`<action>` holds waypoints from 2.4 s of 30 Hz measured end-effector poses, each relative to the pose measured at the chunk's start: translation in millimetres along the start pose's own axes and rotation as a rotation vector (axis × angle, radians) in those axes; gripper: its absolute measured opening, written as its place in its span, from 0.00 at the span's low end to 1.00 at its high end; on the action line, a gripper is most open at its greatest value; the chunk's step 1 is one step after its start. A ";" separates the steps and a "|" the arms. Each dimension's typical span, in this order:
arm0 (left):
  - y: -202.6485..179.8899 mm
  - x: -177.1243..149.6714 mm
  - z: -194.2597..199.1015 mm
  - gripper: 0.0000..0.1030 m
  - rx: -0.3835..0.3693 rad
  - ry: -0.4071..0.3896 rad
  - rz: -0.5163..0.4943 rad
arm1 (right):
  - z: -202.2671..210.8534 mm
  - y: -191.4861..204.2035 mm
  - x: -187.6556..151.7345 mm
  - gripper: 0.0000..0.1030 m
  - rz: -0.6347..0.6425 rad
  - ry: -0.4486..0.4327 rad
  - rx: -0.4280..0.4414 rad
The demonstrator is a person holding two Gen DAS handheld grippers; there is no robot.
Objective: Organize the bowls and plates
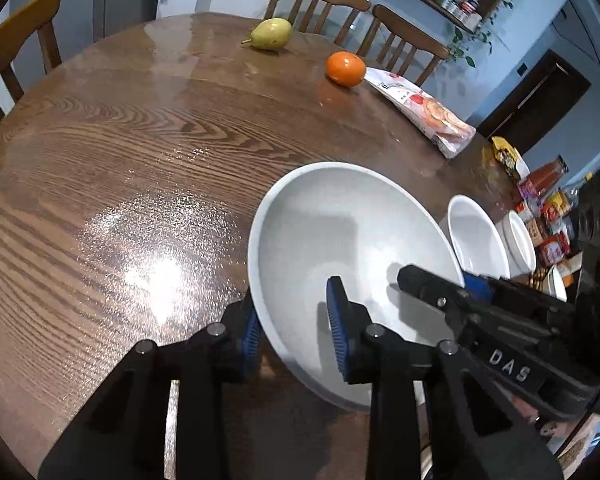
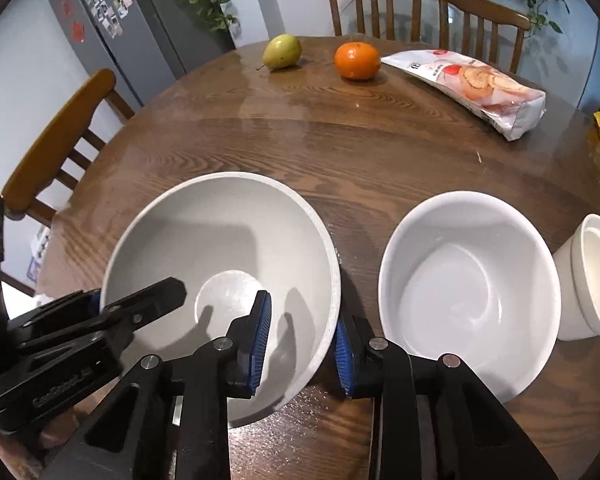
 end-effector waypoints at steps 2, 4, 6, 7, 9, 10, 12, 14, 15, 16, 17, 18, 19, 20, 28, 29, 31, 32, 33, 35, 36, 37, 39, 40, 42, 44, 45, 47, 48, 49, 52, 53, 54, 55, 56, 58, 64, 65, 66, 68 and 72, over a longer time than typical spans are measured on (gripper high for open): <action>-5.3 -2.5 6.0 0.29 -0.011 -0.003 -0.023 | 5.0 -0.1 0.2 0.31 0.001 -0.010 -0.002; -11.9 -4.9 15.2 0.31 -0.025 -0.011 -0.061 | 13.4 1.6 -1.0 0.31 0.018 -0.026 -0.011; -20.8 -7.5 26.3 0.34 -0.046 -0.050 -0.106 | 23.9 0.6 -8.9 0.31 0.016 -0.042 -0.017; -25.0 -10.3 32.9 0.34 -0.053 -0.069 -0.129 | 29.2 -0.9 -13.4 0.31 0.005 -0.053 -0.010; -29.2 -14.5 38.8 0.35 -0.066 -0.087 -0.158 | 37.3 -2.5 -19.8 0.31 -0.010 -0.068 -0.004; -30.0 -17.0 39.8 0.35 -0.074 -0.091 -0.168 | 41.9 -2.8 -23.0 0.31 -0.010 -0.078 -0.007; -27.8 -21.9 36.2 0.35 -0.083 -0.064 -0.166 | 48.9 -1.7 -25.8 0.31 0.003 -0.111 -0.019; -23.0 -24.9 30.9 0.35 -0.080 -0.037 -0.154 | 50.5 0.7 -27.9 0.31 0.026 -0.116 -0.027; -21.3 -25.9 29.4 0.35 -0.074 -0.031 -0.151 | 50.2 1.5 -28.4 0.31 0.032 -0.114 -0.024; -20.9 -26.6 29.5 0.35 -0.070 -0.031 -0.150 | 48.3 3.0 -29.5 0.31 0.039 -0.103 -0.016; -19.0 -28.1 31.6 0.35 -0.072 -0.036 -0.147 | 45.4 4.5 -30.9 0.31 0.042 -0.086 -0.006; -17.5 -28.8 33.0 0.35 -0.076 -0.035 -0.143 | 43.4 5.1 -32.3 0.31 0.044 -0.072 0.002; -15.2 -29.7 34.4 0.36 -0.083 -0.033 -0.132 | 41.4 5.8 -33.6 0.31 0.047 -0.060 0.007; -14.5 -29.6 36.0 0.37 -0.091 -0.037 -0.130 | 39.8 6.4 -35.2 0.31 0.047 -0.050 0.012; -16.5 -33.7 31.0 0.37 -0.062 -0.025 -0.158 | 33.9 13.9 -43.6 0.32 0.079 -0.025 0.001; -15.4 -34.2 30.5 0.37 -0.062 -0.020 -0.157 | 33.2 14.1 -44.0 0.31 0.084 -0.025 -0.007; -15.0 -35.4 28.2 0.37 -0.056 -0.012 -0.159 | 31.7 13.8 -45.3 0.31 0.084 -0.019 -0.015; -14.6 -34.8 28.5 0.37 -0.054 -0.014 -0.160 | 30.4 14.0 -45.8 0.31 0.086 -0.014 -0.018; -14.0 -34.6 28.9 0.38 -0.056 -0.015 -0.158 | 29.5 14.8 -46.3 0.32 0.090 -0.011 -0.019; -12.8 -34.2 28.7 0.39 -0.060 -0.014 -0.153 | 29.3 16.5 -47.0 0.32 0.103 -0.011 -0.028; -11.7 -34.2 28.9 0.39 -0.061 -0.014 -0.151 | 29.3 17.1 -47.2 0.32 0.108 -0.012 -0.031; -11.4 -34.2 28.4 0.39 -0.061 -0.012 -0.148 | 29.3 17.5 -47.4 0.32 0.112 -0.012 -0.033; -11.5 -34.1 28.5 0.39 -0.061 -0.012 -0.147 | 29.7 18.1 -47.3 0.32 0.115 -0.016 -0.034; -11.6 -34.0 28.5 0.39 -0.061 -0.012 -0.148 | 29.9 18.2 -47.4 0.32 0.115 -0.016 -0.034; -11.2 -34.1 28.5 0.39 -0.066 -0.012 -0.147 | 29.9 18.3 -47.4 0.32 0.114 -0.015 -0.034; -10.7 -34.2 28.2 0.41 -0.072 -0.009 -0.144 | 30.3 18.3 -47.3 0.32 0.112 -0.017 -0.035; -10.2 -34.1 27.7 0.41 -0.073 -0.006 -0.141 | 30.5 17.7 -47.2 0.31 0.110 -0.018 -0.035; -9.5 -33.5 26.7 0.41 -0.073 -0.004 -0.135 | 30.5 17.6 -47.2 0.32 0.109 -0.019 -0.035; -9.4 -33.4 26.9 0.41 -0.072 -0.003 -0.134 | 30.8 17.7 -46.9 0.32 0.109 -0.020 -0.033; -9.0 -33.2 27.0 0.41 -0.073 -0.003 -0.132 | 31.1 17.8 -46.9 0.31 0.108 -0.021 -0.031; -9.6 -32.4 28.7 0.41 -0.066 -0.014 -0.133 | 31.7 17.0 -46.4 0.31 0.107 -0.023 -0.027; -9.6 -32.7 28.9 0.41 -0.066 -0.015 -0.134 | 32.2 16.8 -46.2 0.31 0.108 -0.026 -0.027; -9.9 -32.8 29.0 0.41 -0.065 -0.015 -0.136 | 32.9 16.6 -46.0 0.32 0.108 -0.030 -0.030; -10.3 -32.9 29.4 0.41 -0.065 -0.016 -0.138 | 33.6 16.5 -45.8 0.32 0.109 -0.033 -0.035; -9.9 -32.5 29.5 0.41 -0.066 -0.018 -0.137 | 34.1 16.5 -45.6 0.32 0.110 -0.036 -0.039; -8.9 -31.7 29.1 0.41 -0.069 -0.019 -0.131 | 35.9 16.9 -44.9 0.32 0.114 -0.042 -0.039; -4.3 -29.1 27.4 0.41 -0.056 -0.021 -0.105 | 39.0 16.6 -42.8 0.34 0.118 -0.057 -0.038; -4.3 -28.4 29.0 0.41 -0.061 -0.029 -0.100 | 39.4 16.1 -42.7 0.34 0.119 -0.059 -0.040; -4.3 -27.7 30.1 0.41 -0.064 -0.035 -0.098 | 40.0 15.7 -42.2 0.34 0.119 -0.062 -0.042; -3.5 -26.6 32.3 0.42 -0.068 -0.046 -0.090 | 41.4 14.7 -41.3 0.34 0.116 -0.067 -0.045; -1.0 -24.0 33.0 0.42 -0.053 -0.062 -0.080 | 43.9 13.4 -40.3 0.35 0.105 -0.073 -0.035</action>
Point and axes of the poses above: each gripper's, at about its wrist camera, not at the fingertips, and z roughly against the way its jaws point, y to its left, x to its top, the point moved 3 cm from there along -z, roughly the way its jaws point, and after that the axes turned 14 degrees about -y, right-handed, at the moved point
